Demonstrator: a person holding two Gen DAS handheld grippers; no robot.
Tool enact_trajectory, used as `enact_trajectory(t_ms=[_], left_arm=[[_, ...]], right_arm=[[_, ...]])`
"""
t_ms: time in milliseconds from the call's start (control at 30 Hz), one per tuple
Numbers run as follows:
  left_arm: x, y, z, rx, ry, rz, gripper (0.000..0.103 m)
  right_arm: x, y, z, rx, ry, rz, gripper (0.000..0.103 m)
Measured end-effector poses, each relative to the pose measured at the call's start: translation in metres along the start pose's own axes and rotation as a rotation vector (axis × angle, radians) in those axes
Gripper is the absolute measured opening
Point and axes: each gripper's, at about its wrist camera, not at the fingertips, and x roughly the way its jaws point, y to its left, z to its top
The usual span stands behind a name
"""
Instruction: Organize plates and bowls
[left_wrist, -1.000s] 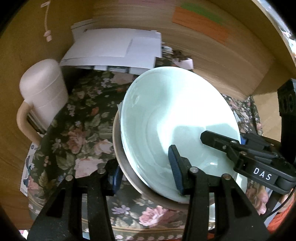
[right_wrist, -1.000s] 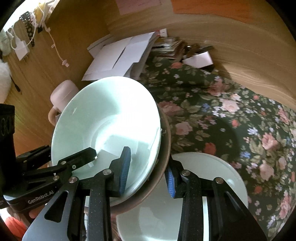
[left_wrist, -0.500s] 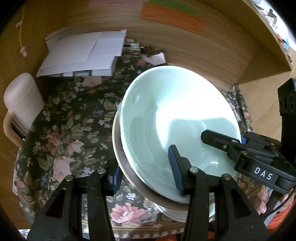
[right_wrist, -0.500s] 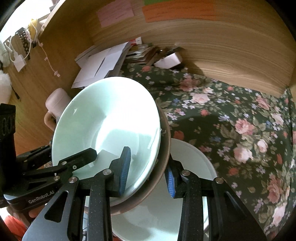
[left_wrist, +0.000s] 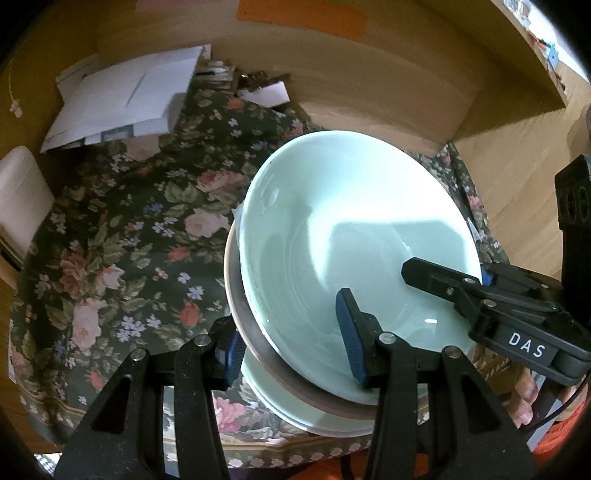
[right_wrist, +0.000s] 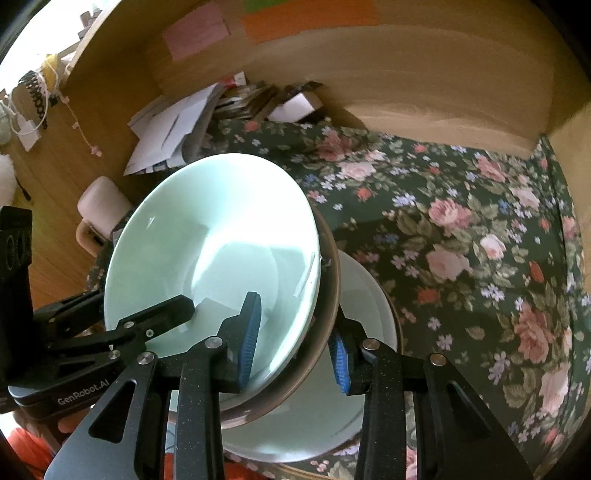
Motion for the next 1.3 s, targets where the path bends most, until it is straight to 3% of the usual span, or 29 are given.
enact_trajectory(t_ms=[267, 567, 733, 933, 1133, 1300], left_arm=[[0.019, -0.005, -0.003, 0.003, 0.052, -0.012, 0.046], [0.024, -0.001, -0.003, 0.009, 0.038, -0.038, 0.048], [0.021, 0.007, 0.000, -0.016, 0.022, -0.008, 0.051], [-0.016, 0.004, 0.007, 0.006, -0.106, 0.007, 0.051], [-0.077, -0.015, 0.007, 0.066, -0.315, 0.002, 0.064], [-0.119, -0.023, 0.000, 0.071, -0.476, 0.031, 0.074]], right_arm=[[0.015, -0.016, -0.009, 0.051, 0.041, 0.005, 0.032], [0.011, -0.013, -0.011, 0.009, -0.004, -0.022, 0.035], [-0.007, -0.015, -0.011, -0.010, -0.062, -0.069, 0.047], [-0.043, -0.009, -0.006, -0.039, -0.171, -0.070, 0.047], [-0.088, 0.013, -0.006, -0.091, -0.315, -0.055, 0.047], [-0.121, 0.027, -0.013, -0.130, -0.437, -0.051, 0.066]])
